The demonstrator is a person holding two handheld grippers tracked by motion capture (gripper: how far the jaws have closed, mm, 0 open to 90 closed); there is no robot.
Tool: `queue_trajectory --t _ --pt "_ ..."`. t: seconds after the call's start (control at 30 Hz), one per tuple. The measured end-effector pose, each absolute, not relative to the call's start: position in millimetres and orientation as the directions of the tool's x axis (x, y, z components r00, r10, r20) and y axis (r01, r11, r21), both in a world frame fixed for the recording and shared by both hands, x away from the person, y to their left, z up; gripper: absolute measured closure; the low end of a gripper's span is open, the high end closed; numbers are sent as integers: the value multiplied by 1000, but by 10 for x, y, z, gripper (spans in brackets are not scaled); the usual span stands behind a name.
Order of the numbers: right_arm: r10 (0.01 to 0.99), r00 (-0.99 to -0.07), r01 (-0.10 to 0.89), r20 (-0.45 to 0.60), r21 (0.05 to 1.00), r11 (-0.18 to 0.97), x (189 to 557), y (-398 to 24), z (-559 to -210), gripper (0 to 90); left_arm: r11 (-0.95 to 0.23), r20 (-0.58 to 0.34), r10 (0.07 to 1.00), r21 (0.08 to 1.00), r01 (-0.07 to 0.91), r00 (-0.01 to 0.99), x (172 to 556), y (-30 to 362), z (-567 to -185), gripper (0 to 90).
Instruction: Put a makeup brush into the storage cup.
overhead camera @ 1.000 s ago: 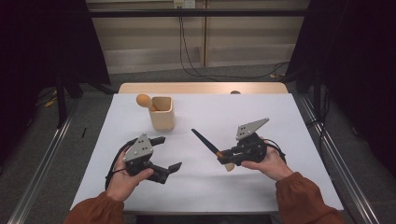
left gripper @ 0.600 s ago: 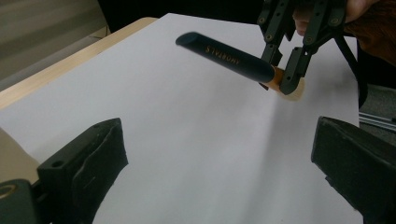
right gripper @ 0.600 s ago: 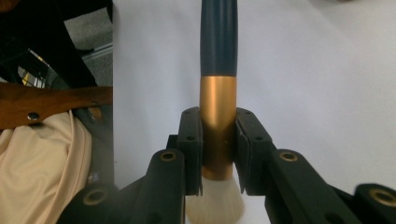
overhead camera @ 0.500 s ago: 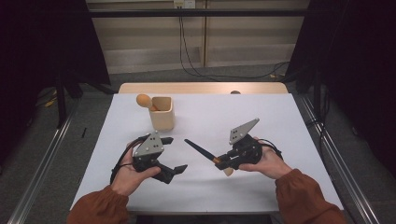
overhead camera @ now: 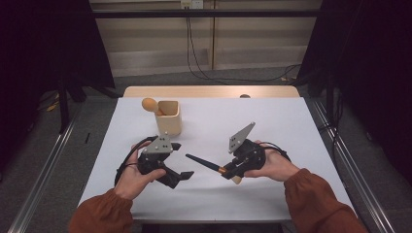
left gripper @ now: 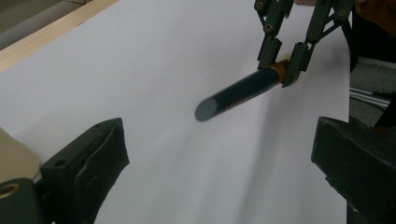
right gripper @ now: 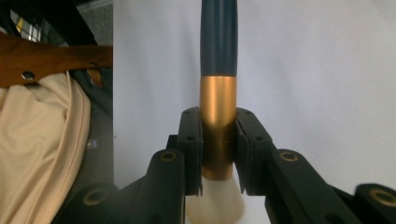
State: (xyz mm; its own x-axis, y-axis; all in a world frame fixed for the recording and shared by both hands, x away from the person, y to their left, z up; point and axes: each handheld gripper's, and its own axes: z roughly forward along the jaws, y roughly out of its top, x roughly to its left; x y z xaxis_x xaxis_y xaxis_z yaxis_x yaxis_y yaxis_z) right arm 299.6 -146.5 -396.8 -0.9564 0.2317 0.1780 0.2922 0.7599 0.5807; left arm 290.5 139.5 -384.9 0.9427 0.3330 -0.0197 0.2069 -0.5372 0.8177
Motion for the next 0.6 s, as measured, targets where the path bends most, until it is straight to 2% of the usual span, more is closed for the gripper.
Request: queue_trajectory --t 0.6 --pt "179 -971 233 158 455 860 3049 -1269 -3983 743 -668 -43 212 723 177 976 3008 1205 -3799 51"
